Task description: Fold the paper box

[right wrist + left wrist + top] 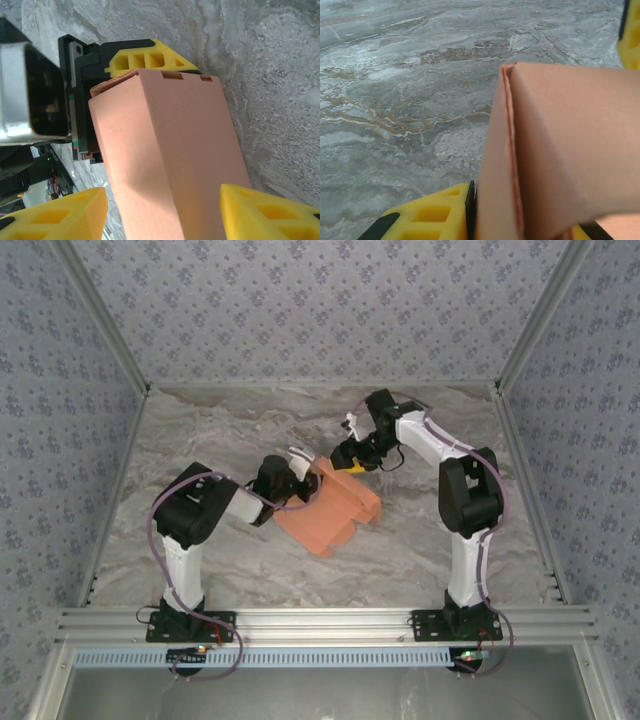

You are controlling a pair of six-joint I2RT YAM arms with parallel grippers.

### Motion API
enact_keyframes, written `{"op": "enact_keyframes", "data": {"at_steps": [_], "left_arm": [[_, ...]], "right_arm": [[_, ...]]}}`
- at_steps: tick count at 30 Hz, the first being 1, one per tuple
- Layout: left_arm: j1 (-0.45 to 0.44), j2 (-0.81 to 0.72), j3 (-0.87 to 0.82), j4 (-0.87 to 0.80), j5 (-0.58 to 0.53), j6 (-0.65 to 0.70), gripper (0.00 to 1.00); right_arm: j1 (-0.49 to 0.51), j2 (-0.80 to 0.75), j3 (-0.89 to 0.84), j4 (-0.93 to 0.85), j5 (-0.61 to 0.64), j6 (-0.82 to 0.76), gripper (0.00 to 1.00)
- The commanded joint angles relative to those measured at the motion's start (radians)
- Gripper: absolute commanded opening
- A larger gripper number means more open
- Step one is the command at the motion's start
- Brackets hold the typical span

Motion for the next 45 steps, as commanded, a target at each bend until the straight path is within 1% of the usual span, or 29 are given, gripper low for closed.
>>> {"op": "enact_keyframes", "data": {"at_steps": [1,6,8,11,13,16,20,24,26,30,34,35,36,40,44,45], "left_arm": [[-0.026,0.019,-0.003,0.004,-0.021,0.03,0.21],[-0.038,0.022,-0.042,0.08,-0.096,0.023,0.24],[-0.04,0.019,-0.058,0.109,-0.1,0.023,0.28],[-0.039,0.011,-0.066,0.119,-0.066,0.028,0.29],[-0.038,0.006,-0.068,0.12,-0.05,0.033,0.29],[-0.039,0.006,-0.078,0.146,-0.063,0.021,0.36],[-0.035,-0.004,-0.107,0.202,-0.083,-0.005,0.41],[-0.035,-0.023,-0.125,0.22,-0.083,-0.005,0.41],[-0.035,-0.031,-0.126,0.22,-0.083,-0.007,0.39],[-0.041,-0.048,-0.123,0.21,-0.102,-0.012,0.3],[-0.046,-0.046,-0.112,0.192,-0.122,-0.014,0.27],[-0.046,-0.047,-0.106,0.18,-0.121,-0.013,0.23],[-0.047,-0.047,-0.095,0.164,-0.117,-0.012,0.21],[-0.057,-0.04,-0.046,0.084,-0.043,0.023,0.12],[-0.072,-0.037,-0.033,0.065,-0.039,0.041,0.06],[-0.074,-0.037,-0.036,0.071,-0.036,0.045,0.06]], "right_arm": [[0.012,0.024,-0.02,0.007,-0.013,0.003,0.61],[0.015,0.016,-0.076,0.065,0.006,0.054,0.53],[0.019,0.013,-0.089,0.075,0.027,0.068,0.5],[0.028,0.005,-0.116,0.101,0.045,0.091,0.47],[0.035,0.001,-0.133,0.115,0.053,0.102,0.46],[0.037,0.0,-0.147,0.121,0.058,0.109,0.46],[0.034,-0.001,-0.152,0.113,0.04,0.11,0.46],[0.03,-0.002,-0.156,0.104,0.029,0.109,0.46],[0.03,-0.001,-0.158,0.103,0.021,0.109,0.46],[0.03,0.001,-0.164,0.103,0.0,0.113,0.46],[0.032,-0.007,-0.169,0.099,-0.013,0.108,0.46],[0.034,-0.007,-0.171,0.096,-0.02,0.105,0.46],[0.034,-0.008,-0.171,0.097,-0.026,0.104,0.46],[0.034,-0.016,-0.182,0.093,-0.044,0.099,0.47],[0.031,-0.027,-0.19,0.075,-0.044,0.081,0.48],[0.031,-0.031,-0.195,0.074,-0.044,0.08,0.47]]}}
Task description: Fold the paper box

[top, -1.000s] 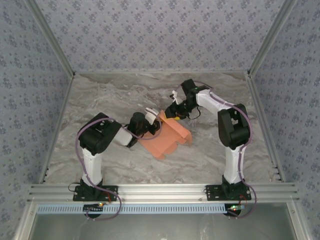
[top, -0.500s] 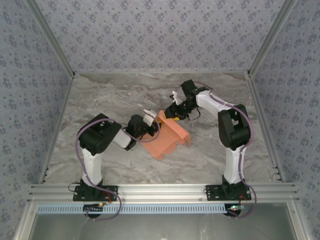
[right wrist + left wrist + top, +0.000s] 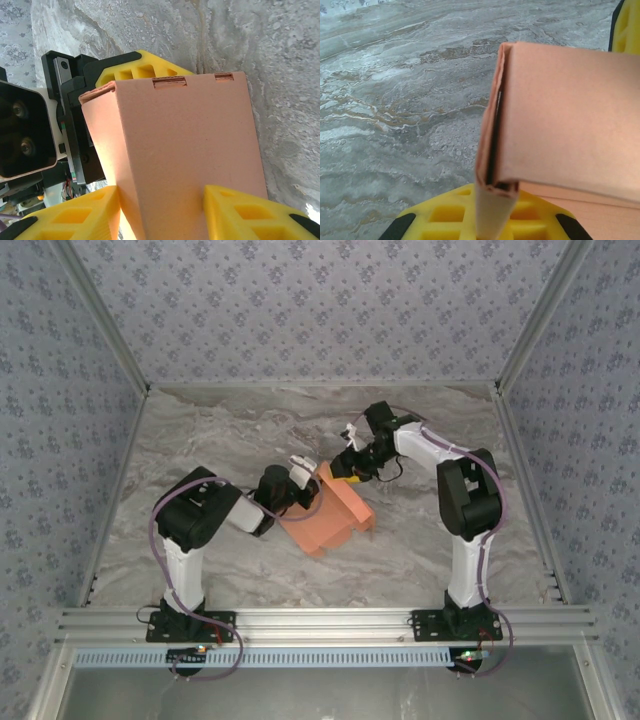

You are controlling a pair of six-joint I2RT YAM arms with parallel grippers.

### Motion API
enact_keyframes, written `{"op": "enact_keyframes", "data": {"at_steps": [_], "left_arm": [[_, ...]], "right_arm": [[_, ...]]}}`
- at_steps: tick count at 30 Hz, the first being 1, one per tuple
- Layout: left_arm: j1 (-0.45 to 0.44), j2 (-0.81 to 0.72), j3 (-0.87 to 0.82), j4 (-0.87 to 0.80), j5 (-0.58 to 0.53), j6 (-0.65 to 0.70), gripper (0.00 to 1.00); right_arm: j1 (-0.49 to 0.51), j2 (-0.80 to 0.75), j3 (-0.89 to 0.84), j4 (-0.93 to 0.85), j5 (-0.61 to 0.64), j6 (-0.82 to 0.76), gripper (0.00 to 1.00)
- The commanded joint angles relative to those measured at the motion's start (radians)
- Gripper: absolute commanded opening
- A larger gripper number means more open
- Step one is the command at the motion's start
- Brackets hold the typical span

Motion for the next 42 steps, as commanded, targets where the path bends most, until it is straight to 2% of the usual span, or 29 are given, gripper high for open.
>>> {"op": "enact_keyframes", "data": {"at_steps": [1,5,9,15,17,21,23,30,33,36,38,40,42], "left_arm": [[-0.03,-0.023,0.027,-0.001,0.054,0.007,0.06],[-0.05,-0.018,0.002,0.046,0.035,0.021,0.05],[-0.079,-0.009,0.013,0.016,-0.045,0.005,0.16],[-0.073,0.045,0.082,-0.019,-0.083,-0.009,0.21],[-0.071,0.056,0.112,-0.054,-0.074,-0.02,0.18],[-0.072,0.074,0.113,-0.028,-0.051,-0.02,0.04],[-0.071,0.078,0.103,-0.011,-0.038,-0.011,0.0],[-0.077,0.056,0.05,0.028,-0.02,0.039,0.0],[-0.089,0.032,0.019,0.032,-0.065,0.049,0.0],[-0.106,0.031,0.002,0.047,-0.132,0.06,0.0],[-0.105,0.045,0.001,0.069,-0.138,0.046,0.06],[-0.106,0.059,-0.004,0.109,-0.153,0.027,0.25],[-0.105,0.064,-0.005,0.133,-0.156,0.017,0.34]], "right_arm": [[0.017,-0.002,-0.046,-0.072,0.015,-0.022,0.48],[0.008,-0.023,-0.074,-0.065,0.003,-0.017,0.48],[0.006,-0.036,-0.093,-0.062,-0.001,-0.016,0.48],[0.0,-0.026,-0.11,-0.043,-0.018,-0.008,0.48],[-0.002,-0.023,-0.108,-0.043,-0.021,-0.006,0.48],[-0.014,-0.029,-0.111,-0.032,-0.035,0.004,0.48],[-0.023,-0.038,-0.122,-0.019,-0.036,0.01,0.48],[-0.062,-0.116,-0.187,0.044,-0.041,0.031,0.54],[-0.083,-0.185,-0.237,0.096,-0.048,0.057,0.58],[-0.095,-0.261,-0.279,0.138,0.004,0.051,0.59],[-0.093,-0.289,-0.297,0.152,0.03,0.034,0.59],[-0.094,-0.288,-0.32,0.175,0.042,0.038,0.59],[-0.092,-0.268,-0.318,0.2,0.041,0.05,0.59]]}}
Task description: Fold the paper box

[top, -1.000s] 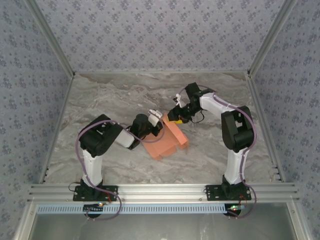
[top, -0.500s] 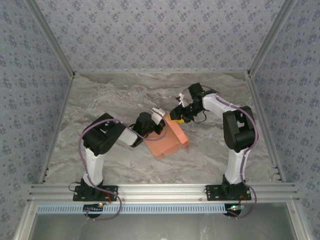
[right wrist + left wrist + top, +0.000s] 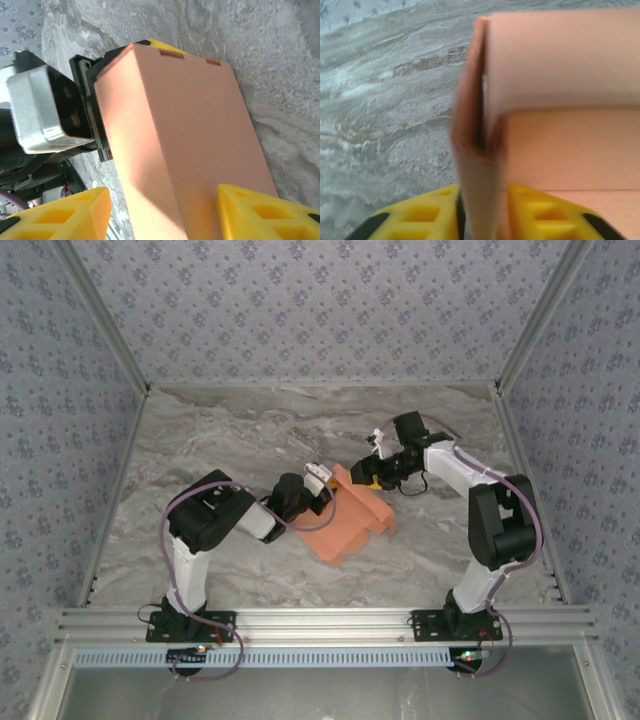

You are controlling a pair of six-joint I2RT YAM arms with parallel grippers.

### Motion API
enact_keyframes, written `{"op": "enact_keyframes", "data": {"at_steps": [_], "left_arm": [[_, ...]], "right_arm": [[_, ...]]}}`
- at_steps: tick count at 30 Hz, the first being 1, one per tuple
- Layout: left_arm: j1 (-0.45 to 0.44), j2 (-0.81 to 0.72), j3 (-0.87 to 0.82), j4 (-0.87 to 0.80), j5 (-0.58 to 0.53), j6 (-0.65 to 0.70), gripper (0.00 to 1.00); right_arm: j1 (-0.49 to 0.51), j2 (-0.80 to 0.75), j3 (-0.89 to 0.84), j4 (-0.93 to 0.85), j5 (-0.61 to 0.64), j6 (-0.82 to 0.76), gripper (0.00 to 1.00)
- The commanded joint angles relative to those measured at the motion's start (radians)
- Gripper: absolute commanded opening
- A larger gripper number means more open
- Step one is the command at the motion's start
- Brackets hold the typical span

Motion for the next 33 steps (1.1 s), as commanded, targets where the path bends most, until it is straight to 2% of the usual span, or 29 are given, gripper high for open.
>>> {"op": "enact_keyframes", "data": {"at_steps": [1,13,19,27,33], "left_arm": [[-0.004,0.018,-0.01,0.066,-0.022,-0.016,0.36],[0.021,-0.033,0.001,0.06,0.04,-0.061,0.45],[0.069,-0.058,-0.067,0.168,0.187,-0.089,0.46],[0.119,-0.196,-0.192,0.166,0.362,-0.119,0.5],[0.183,-0.359,-0.295,0.111,0.315,-0.153,0.5]], "right_arm": [[0.0,0.025,-0.011,0.058,0.024,0.02,0.59],[-0.008,0.101,0.131,-0.016,0.05,0.003,0.61],[0.01,0.153,0.194,-0.047,0.078,-0.013,0.64],[0.1,0.129,0.258,-0.093,0.29,-0.101,0.79],[0.206,0.132,0.349,-0.124,0.495,-0.151,0.86]]}}
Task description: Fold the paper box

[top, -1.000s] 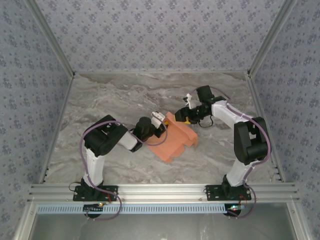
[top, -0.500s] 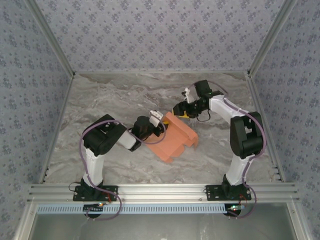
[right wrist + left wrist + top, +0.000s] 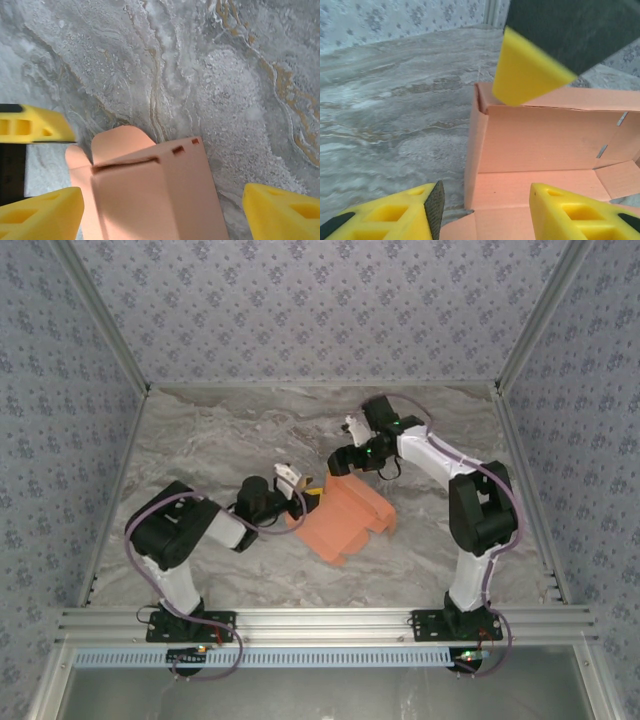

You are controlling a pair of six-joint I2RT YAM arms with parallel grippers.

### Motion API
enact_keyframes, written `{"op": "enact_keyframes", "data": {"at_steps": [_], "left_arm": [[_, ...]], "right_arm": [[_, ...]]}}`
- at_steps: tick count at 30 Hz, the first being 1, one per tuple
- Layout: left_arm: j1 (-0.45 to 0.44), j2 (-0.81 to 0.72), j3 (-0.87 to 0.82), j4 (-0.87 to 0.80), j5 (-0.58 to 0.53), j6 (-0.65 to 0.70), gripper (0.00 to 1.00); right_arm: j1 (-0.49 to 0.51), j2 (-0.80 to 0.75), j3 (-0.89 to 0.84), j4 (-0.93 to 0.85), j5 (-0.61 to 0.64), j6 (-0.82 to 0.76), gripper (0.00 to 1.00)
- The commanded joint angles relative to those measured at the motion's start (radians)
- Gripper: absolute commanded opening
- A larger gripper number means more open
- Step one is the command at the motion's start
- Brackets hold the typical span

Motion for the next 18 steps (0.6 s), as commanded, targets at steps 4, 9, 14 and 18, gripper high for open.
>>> {"op": "enact_keyframes", "data": {"at_steps": [4,9,14,18], "left_arm": [[0.116,-0.161,-0.071,-0.039,0.001,-0.093,0.5],[0.181,-0.197,-0.108,-0.032,-0.01,-0.152,0.51],[0.2,-0.219,-0.13,-0.028,-0.036,-0.167,0.53],[0.203,-0.248,-0.13,-0.064,-0.04,-0.158,0.53]], "right_arm": [[0.099,0.067,0.183,-0.155,0.284,-0.081,0.87],[0.122,0.142,0.275,-0.24,0.346,-0.087,0.87],[0.14,0.183,0.328,-0.317,0.346,-0.087,0.86],[0.143,0.221,0.347,-0.344,0.338,-0.102,0.83]]}}
